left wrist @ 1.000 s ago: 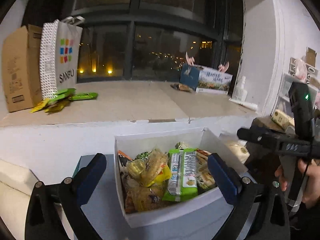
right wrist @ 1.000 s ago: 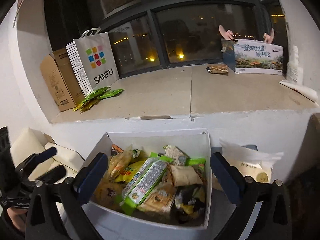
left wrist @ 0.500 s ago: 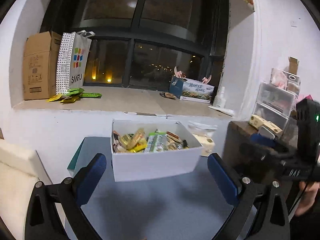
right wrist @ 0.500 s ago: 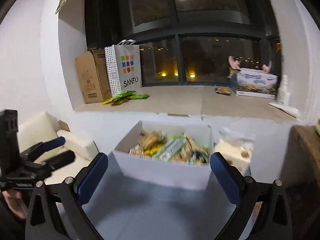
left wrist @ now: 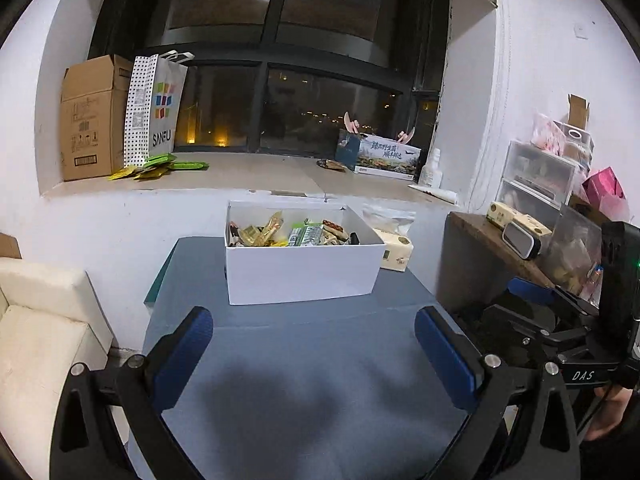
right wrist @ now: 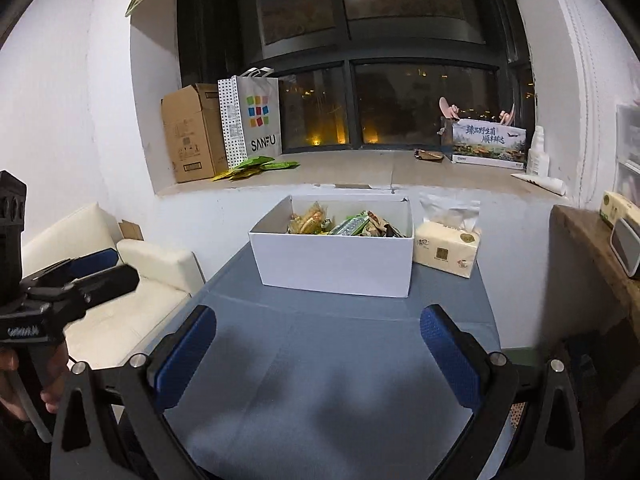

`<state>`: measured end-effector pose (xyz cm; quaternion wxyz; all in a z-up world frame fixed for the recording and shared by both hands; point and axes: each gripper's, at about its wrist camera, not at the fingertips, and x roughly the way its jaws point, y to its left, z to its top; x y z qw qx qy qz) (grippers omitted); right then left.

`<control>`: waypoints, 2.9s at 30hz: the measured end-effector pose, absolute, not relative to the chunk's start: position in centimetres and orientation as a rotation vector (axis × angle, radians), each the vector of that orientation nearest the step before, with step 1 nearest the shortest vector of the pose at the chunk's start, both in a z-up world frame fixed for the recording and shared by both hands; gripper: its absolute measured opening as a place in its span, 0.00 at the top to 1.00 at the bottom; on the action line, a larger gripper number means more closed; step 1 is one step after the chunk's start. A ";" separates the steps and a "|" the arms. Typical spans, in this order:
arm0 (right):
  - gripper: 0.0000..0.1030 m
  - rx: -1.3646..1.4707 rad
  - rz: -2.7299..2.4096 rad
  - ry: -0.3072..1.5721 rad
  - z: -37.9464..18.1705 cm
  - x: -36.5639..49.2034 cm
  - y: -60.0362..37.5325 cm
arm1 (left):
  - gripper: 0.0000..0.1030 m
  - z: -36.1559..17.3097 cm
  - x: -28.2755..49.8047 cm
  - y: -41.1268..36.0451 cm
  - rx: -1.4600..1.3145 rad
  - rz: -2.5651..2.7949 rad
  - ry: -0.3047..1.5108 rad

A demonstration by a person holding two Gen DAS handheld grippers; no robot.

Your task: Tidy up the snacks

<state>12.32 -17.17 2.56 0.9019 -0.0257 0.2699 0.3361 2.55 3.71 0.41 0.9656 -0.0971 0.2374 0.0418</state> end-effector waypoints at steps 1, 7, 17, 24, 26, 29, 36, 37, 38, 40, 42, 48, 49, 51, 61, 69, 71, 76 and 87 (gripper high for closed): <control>0.00 -0.054 0.691 0.555 2.6 12.2 -17.2 | 0.00 0.4 2.6 3.8 -0.193 0.088 0.483; 0.00 -0.057 0.694 0.553 2.8 12.2 -17.2 | 0.00 0.2 2.8 3.9 -0.180 0.091 0.493; 0.00 -0.065 0.695 0.552 2.9 11.9 -17.0 | 0.00 0.2 3.1 3.6 -0.168 0.072 0.497; 0.00 -0.068 0.697 0.554 3.0 11.8 -16.8 | 0.00 0.0 3.2 3.5 -0.160 0.075 0.502; 0.00 -0.070 0.697 0.555 3.0 11.8 -16.7 | 0.00 -0.1 3.3 3.4 -0.157 0.075 0.505; 0.00 -0.070 0.698 0.555 3.0 11.8 -16.7 | 0.00 -0.2 3.4 3.4 -0.153 0.074 0.509; 0.00 -0.067 0.695 0.558 3.0 11.9 -16.7 | 0.00 -0.2 3.3 3.3 -0.148 0.073 0.510; 0.00 -0.067 0.694 0.559 3.0 11.9 -16.7 | 0.00 -0.2 3.3 3.3 -0.148 0.073 0.511; 0.00 -0.067 0.694 0.559 3.0 11.9 -16.7 | 0.00 -0.2 3.3 3.3 -0.148 0.074 0.510; 0.00 -0.064 0.694 0.560 3.0 11.9 -16.7 | 0.00 -0.2 3.3 3.3 -0.148 0.072 0.511; 0.00 -0.064 0.694 0.558 3.0 11.9 -16.8 | 0.00 -0.2 3.3 3.3 -0.147 0.075 0.512; 0.00 -0.066 0.697 0.556 2.9 11.9 -16.9 | 0.00 -0.1 3.2 3.2 -0.146 0.073 0.511; 0.00 -0.066 0.697 0.556 2.9 11.9 -16.9 | 0.00 -0.1 3.2 3.2 -0.147 0.073 0.512; 0.00 -0.067 0.698 0.556 3.0 11.8 -16.8 | 0.00 -0.1 3.2 3.2 -0.145 0.074 0.512; 0.00 -0.070 0.702 0.555 2.9 11.7 -16.6 | 0.00 -0.1 3.2 3.2 -0.146 0.075 0.514; 0.00 -0.071 0.701 0.555 2.9 11.7 -16.6 | 0.00 -0.2 3.2 3.3 -0.146 0.073 0.515; 0.00 -0.072 0.704 0.556 2.9 11.8 -16.6 | 0.00 -0.2 3.2 3.3 -0.145 0.073 0.515; 0.00 -0.073 0.705 0.558 2.9 11.7 -16.5 | 0.00 -0.2 3.2 3.2 -0.145 0.073 0.515; 0.00 -0.073 0.709 0.560 3.0 11.8 -16.4 | 0.00 -0.4 3.3 3.3 -0.144 0.069 0.518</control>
